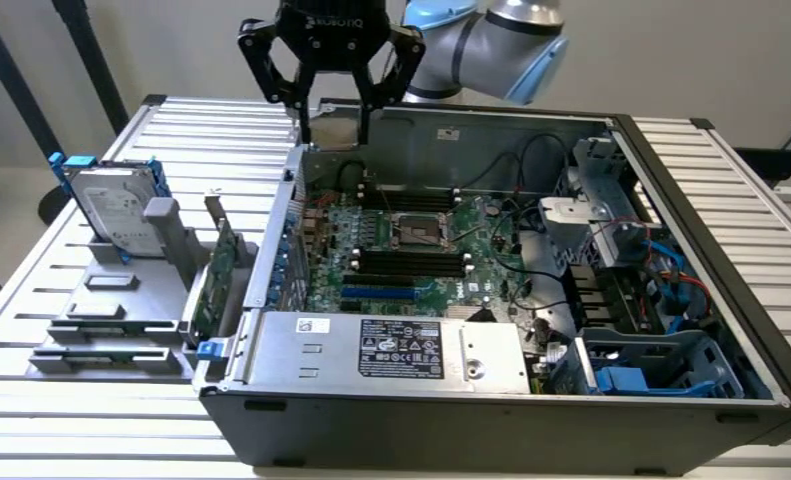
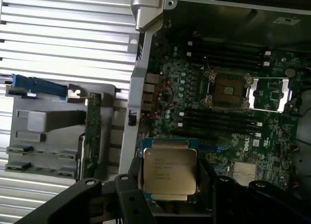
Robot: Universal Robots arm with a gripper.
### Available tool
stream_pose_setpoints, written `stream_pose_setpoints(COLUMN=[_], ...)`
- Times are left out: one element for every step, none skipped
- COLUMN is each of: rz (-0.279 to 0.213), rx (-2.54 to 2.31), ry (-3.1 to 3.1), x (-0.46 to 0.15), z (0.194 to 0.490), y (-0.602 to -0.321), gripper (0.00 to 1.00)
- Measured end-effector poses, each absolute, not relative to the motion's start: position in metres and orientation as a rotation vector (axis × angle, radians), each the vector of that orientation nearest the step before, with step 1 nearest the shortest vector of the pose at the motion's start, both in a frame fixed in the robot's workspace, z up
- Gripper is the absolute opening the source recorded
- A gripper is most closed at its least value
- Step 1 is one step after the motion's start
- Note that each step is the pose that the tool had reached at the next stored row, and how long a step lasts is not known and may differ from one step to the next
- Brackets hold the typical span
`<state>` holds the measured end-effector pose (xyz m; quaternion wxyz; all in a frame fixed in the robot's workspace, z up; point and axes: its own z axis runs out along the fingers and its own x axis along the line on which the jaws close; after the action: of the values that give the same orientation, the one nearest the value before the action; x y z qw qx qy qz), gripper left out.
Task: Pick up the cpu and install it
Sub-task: 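Pick up the cpu and move it towards the insertion slot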
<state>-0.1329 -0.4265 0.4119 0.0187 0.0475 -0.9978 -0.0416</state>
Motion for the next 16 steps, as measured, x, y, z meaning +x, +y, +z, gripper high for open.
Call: stream_pose_setpoints(rz=[-0.129, -0.129, -0.129, -0.129, -0.130, -0.130, -0.129, -0.129, -0.129, -0.129, -0.129, -0.129, -0.129, -0.129, -0.129, -0.129], rx=[0.147, 0.147, 0.147, 0.147, 0.147, 0.147, 0.147, 0.147, 0.147, 0.147, 0.147, 0.147, 0.147, 0.147, 0.147, 0.147], ry=[-3.098, -3.098, -3.098, -3.098, -3.098, -3.098, -3.098, -3.098, -3.098, -3.098, -3.098, -3.098, -3.098, -3.098, -3.098, -3.098], x=[-0.128, -0.124, -0.120, -0.117, -0.113, -0.109, -0.106, -0.103, -0.100, -0.097, -0.094, -0.092, -0.089, -0.086, -0.083, -0.080], z=[0.410, 0.408, 0.406, 0.405, 0.403, 0.401, 0.399, 0.397, 0.396, 0.394, 0.392, 0.390, 0.388, 0.386, 0.385, 0.383], y=[-0.424, -0.421, -0.419, -0.416, -0.414, -0.411, -0.408, -0.405, -0.401, -0.398, -0.394, -0.391, -0.388, -0.384, -0.381, -0.378], gripper=[0.55, 0.55, 0.55, 0.55, 0.55, 0.55, 0.55, 0.55, 0.55, 0.55, 0.55, 0.55, 0.55, 0.55, 0.55, 0.55])
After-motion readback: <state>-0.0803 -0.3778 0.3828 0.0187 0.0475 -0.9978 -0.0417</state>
